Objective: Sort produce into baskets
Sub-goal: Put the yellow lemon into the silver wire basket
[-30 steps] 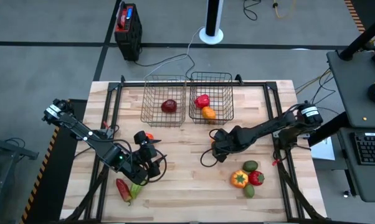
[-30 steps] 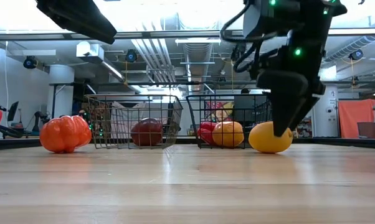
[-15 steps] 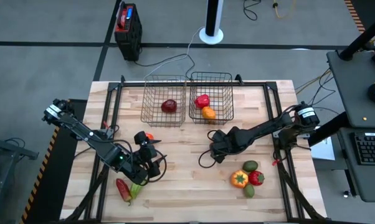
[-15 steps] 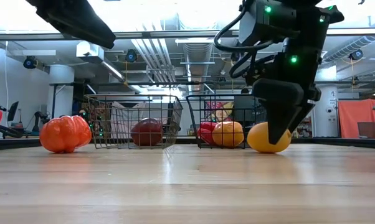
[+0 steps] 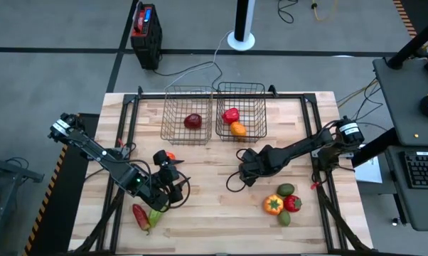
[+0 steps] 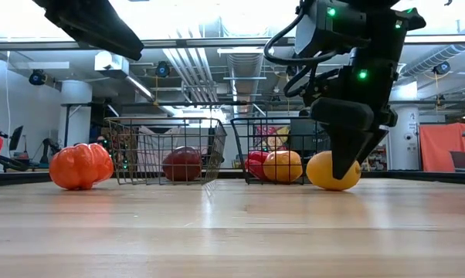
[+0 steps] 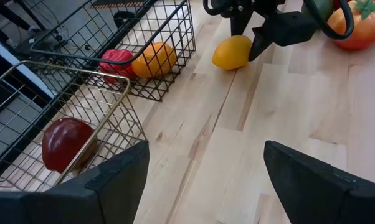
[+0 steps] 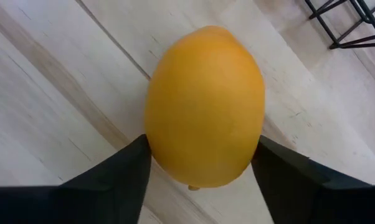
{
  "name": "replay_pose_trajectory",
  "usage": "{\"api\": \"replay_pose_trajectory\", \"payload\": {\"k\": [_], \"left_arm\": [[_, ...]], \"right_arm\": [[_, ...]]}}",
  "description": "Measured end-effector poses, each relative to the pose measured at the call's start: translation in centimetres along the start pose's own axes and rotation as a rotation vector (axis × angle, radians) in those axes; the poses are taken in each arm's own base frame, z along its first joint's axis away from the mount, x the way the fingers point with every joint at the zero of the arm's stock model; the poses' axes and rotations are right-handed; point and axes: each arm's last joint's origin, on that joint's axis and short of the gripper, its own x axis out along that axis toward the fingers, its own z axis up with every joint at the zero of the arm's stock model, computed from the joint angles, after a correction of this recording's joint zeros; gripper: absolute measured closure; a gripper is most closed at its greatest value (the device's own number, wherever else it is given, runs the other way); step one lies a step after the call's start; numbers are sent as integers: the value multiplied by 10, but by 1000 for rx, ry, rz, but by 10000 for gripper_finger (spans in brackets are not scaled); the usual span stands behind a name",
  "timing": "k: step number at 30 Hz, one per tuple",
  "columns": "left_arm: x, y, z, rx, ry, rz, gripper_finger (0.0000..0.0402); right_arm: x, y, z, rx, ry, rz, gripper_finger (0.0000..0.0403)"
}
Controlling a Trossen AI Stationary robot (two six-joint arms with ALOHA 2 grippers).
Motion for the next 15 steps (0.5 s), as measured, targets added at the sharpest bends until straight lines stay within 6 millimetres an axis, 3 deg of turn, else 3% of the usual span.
{"api": "replay_pose_trajectory", "payload": {"k": [5,10,15], "left_arm": [[0,-1,0,0,8,-20,103],[1,-8,2,43,19,-151,103],[6,-18,0,86,-96,-263,103]], "right_arm": [[-1,1,-1,-4,-4,4,196],[-10,7,-8,-33,-24,40,190],[-22,28,-17,-102,-107,168,189]]}}
